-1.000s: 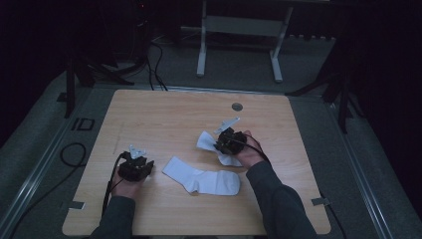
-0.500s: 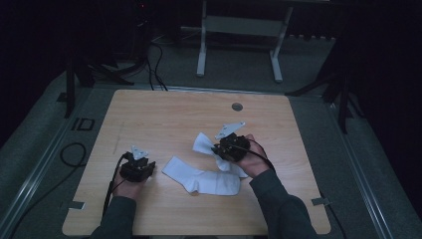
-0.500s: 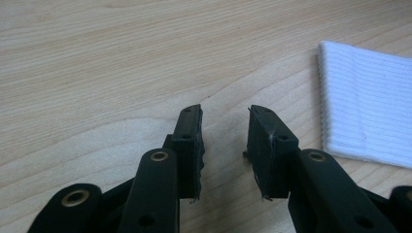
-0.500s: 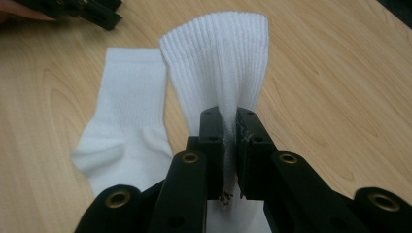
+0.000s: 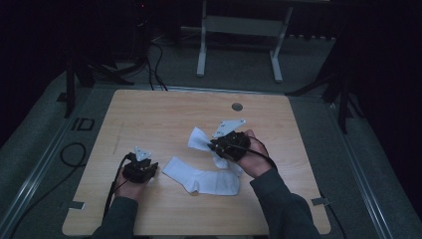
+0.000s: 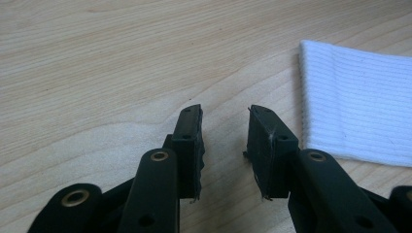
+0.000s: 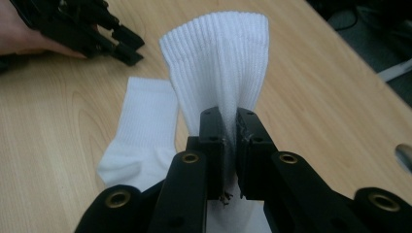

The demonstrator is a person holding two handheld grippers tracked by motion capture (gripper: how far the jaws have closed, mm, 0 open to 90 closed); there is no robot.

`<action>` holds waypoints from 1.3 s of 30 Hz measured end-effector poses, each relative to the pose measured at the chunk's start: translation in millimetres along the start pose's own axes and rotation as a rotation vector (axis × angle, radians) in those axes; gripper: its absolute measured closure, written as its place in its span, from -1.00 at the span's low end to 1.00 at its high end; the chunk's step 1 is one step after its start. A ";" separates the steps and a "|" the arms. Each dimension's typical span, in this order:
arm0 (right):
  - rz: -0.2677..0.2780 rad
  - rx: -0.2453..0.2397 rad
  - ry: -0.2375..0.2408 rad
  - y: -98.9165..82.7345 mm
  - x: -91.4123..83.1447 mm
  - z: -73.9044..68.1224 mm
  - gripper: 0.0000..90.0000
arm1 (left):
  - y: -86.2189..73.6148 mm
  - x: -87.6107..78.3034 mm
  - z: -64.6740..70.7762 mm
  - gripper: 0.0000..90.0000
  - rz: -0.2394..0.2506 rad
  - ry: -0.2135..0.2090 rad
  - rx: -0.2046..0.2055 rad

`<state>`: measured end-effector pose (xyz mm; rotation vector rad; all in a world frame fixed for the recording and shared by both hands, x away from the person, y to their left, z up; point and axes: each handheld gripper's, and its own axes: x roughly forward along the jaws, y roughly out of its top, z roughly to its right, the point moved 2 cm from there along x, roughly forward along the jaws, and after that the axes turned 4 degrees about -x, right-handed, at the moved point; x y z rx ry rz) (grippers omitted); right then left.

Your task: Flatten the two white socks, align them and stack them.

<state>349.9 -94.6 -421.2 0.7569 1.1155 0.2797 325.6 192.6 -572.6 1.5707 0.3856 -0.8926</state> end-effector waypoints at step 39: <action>-0.052 0.047 0.126 -9.0 68.5 -60.3 0.82 | -2.5 -2.0 8.1 0.47 -0.004 -0.037 0.032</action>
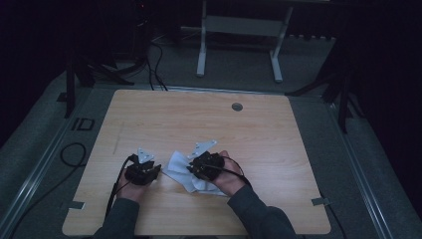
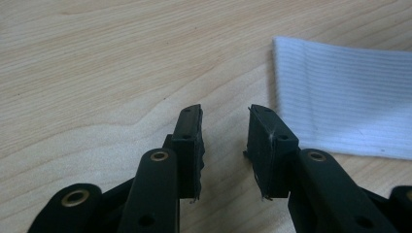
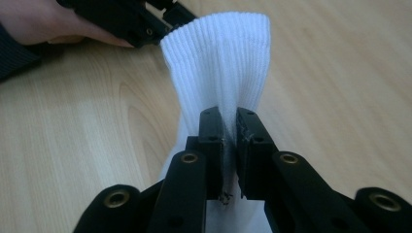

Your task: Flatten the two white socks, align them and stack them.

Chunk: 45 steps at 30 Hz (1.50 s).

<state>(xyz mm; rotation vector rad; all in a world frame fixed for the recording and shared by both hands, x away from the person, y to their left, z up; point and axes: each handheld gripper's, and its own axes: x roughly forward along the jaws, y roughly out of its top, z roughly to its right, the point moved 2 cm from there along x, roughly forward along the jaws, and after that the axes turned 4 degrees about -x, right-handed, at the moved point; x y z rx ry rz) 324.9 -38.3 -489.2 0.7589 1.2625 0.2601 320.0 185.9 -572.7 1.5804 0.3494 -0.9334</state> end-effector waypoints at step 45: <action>-0.054 0.153 -0.140 -51.9 -9.4 26.3 0.27 | 8.5 -15.0 4.9 0.71 0.070 -0.002 0.004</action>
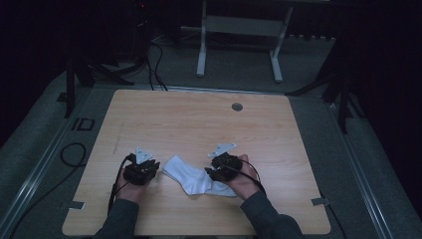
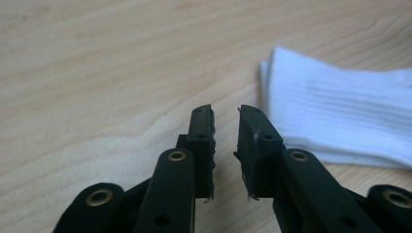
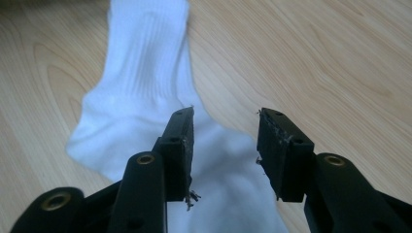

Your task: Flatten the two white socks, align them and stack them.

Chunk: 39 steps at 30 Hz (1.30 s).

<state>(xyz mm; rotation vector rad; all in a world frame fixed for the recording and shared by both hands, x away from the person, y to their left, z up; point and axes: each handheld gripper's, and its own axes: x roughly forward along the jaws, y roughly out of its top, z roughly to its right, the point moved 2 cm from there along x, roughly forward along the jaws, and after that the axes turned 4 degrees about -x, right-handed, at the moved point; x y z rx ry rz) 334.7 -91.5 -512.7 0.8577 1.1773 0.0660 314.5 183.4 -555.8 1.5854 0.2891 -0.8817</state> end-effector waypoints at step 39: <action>-0.135 0.087 0.025 -55.4 9.1 16.0 0.88 | 1.3 20.8 42.7 0.93 -0.060 -0.019 0.160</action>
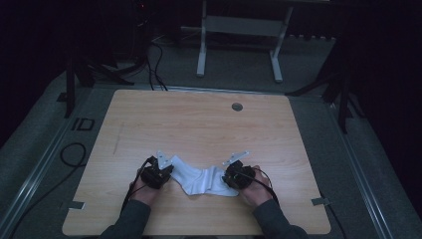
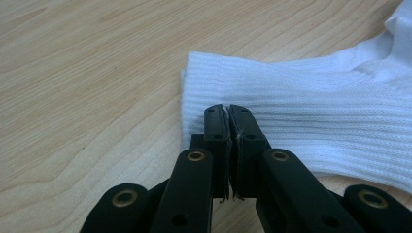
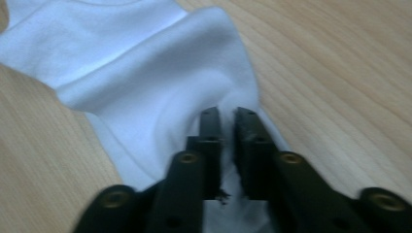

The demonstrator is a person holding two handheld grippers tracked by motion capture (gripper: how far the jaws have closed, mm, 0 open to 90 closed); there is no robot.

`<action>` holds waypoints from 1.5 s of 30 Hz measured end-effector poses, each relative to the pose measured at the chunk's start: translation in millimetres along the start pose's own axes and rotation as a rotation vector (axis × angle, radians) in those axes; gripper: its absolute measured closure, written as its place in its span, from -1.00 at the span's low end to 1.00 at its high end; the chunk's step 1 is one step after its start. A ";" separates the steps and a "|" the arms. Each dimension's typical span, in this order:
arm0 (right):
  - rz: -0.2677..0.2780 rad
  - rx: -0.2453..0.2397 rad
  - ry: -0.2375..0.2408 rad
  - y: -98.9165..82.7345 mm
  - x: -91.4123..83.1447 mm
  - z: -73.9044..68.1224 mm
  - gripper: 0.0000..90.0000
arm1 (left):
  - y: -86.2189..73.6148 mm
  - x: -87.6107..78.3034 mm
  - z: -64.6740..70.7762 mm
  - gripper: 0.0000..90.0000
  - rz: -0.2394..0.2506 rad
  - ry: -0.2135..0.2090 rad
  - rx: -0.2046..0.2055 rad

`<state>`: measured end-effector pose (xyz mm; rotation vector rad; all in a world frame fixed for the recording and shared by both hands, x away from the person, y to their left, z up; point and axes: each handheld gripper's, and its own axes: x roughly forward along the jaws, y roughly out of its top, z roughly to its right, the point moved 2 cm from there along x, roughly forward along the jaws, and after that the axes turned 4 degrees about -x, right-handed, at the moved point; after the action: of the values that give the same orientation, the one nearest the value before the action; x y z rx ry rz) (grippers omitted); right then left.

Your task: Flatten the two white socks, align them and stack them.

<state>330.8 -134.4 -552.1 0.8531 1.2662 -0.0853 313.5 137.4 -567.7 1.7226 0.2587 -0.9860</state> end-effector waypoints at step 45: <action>-0.003 0.006 -0.075 -13.0 -14.5 25.0 0.90 | -11.5 -10.1 -4.4 0.93 -0.005 -0.008 -0.050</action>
<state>339.3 -164.1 -545.2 0.8458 1.1973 -0.1222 302.3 148.7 -568.1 1.6729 0.2807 -0.9820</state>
